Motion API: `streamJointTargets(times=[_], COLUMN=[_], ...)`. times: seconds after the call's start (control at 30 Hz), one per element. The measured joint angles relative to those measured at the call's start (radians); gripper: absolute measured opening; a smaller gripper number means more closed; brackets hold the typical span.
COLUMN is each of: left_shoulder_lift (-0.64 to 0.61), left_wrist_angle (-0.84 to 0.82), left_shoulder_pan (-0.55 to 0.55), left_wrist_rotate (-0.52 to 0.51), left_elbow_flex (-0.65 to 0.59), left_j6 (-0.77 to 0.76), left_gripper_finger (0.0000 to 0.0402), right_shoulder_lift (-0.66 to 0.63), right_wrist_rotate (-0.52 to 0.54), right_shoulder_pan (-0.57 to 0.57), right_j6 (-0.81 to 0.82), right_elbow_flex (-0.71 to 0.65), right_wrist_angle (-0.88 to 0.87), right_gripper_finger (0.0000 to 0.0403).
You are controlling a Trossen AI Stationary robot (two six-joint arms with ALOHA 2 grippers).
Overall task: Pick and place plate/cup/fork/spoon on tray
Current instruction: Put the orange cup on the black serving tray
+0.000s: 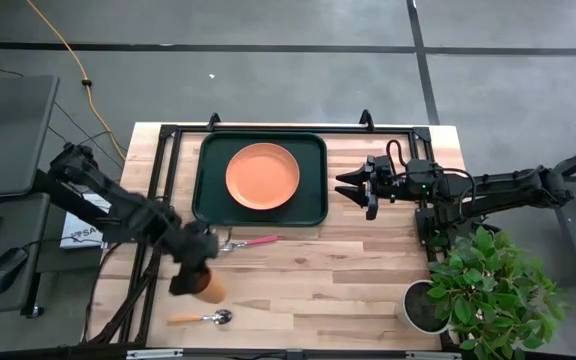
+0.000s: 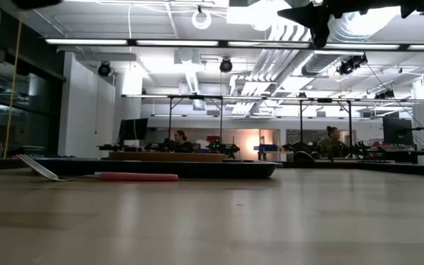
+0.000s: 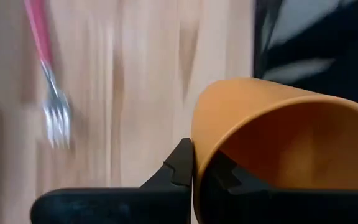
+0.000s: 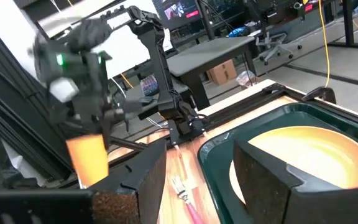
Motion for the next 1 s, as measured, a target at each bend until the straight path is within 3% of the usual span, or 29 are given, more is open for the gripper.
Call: streamJointTargets(times=[0.13, 0.27, 0.33, 0.6, 0.77, 0.87, 1.0], left_shoulder_lift=[0.06, 0.115, 0.125, 0.165, 0.236, 0.302, 0.388], left_wrist_angle=[-0.072, -0.239, -0.248, -0.267, -0.251, -0.249, -0.241], left_shoulder_pan=[0.2, 0.44, 0.572, 1.098, 1.36, 1.468, 1.527], left_wrist_rotate=[-0.025, -0.174, -0.204, -0.119, -0.04, -0.001, 0.002], left_elbow_flex=[0.183, 0.357, 0.391, 0.29, 0.222, 0.219, 0.218], left_j6=[0.161, 0.386, 0.473, 0.712, 0.761, 0.718, 0.667], left_gripper_finger=[0.0, 0.0, 0.0, 0.0, 0.0, 0.0, 0.0], right_shoulder_lift=[0.0, 0.0, 0.0, 0.0, 0.0, 0.0, 0.0], right_wrist_rotate=[0.0, 0.0, 0.0, 0.023, 0.027, 0.027, 0.045], right_shoulder_pan=[0.0, 0.0, 0.0, 0.0, 0.0, 0.0, 0.0], right_j6=[-0.005, -0.004, -0.004, -0.004, -0.004, -0.004, 0.005], right_elbow_flex=[0.0, 0.0, 0.0, 0.0, 0.0, 0.0, 0.0], right_wrist_angle=[0.001, 0.002, 0.001, 0.008, 0.008, 0.009, 0.008], right_gripper_finger=[0.0177, 0.0177, 0.0177, 0.0177, 0.0177, 0.0177, 0.0177])
